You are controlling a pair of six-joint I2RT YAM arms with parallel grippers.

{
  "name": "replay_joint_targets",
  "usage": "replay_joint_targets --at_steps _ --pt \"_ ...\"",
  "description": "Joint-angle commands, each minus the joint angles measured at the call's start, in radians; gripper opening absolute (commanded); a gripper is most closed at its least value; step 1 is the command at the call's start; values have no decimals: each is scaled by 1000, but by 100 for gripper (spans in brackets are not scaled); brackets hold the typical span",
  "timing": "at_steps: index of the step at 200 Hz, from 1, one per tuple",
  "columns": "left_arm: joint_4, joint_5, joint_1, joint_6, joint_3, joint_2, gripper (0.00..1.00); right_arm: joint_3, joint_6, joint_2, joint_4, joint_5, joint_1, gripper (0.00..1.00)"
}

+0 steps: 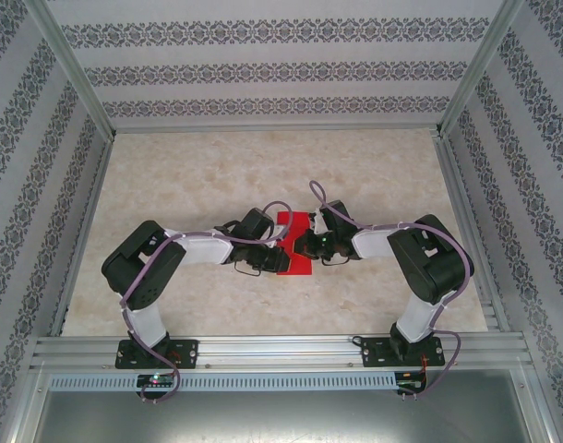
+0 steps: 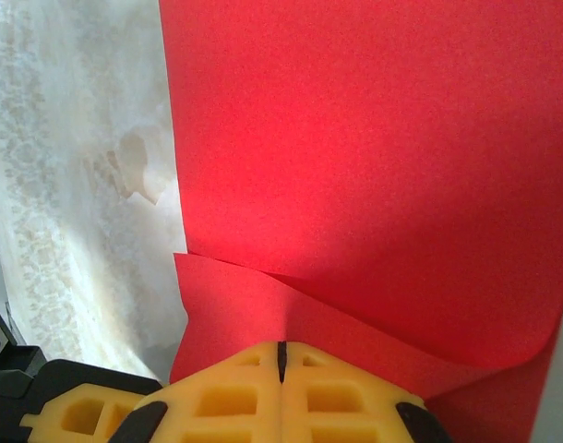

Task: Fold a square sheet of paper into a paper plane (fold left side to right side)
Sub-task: Fold the triangle a second time at the center of the table.

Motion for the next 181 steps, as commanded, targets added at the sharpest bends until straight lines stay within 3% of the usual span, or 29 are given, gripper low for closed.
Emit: replay_joint_targets --at_steps 1,181 --pt "3 -31 -8 -5 -15 13 15 -5 -26 -1 -92 49 4 0" --pt "15 19 -10 -17 -150 -79 12 7 -38 2 -117 50 -4 0"
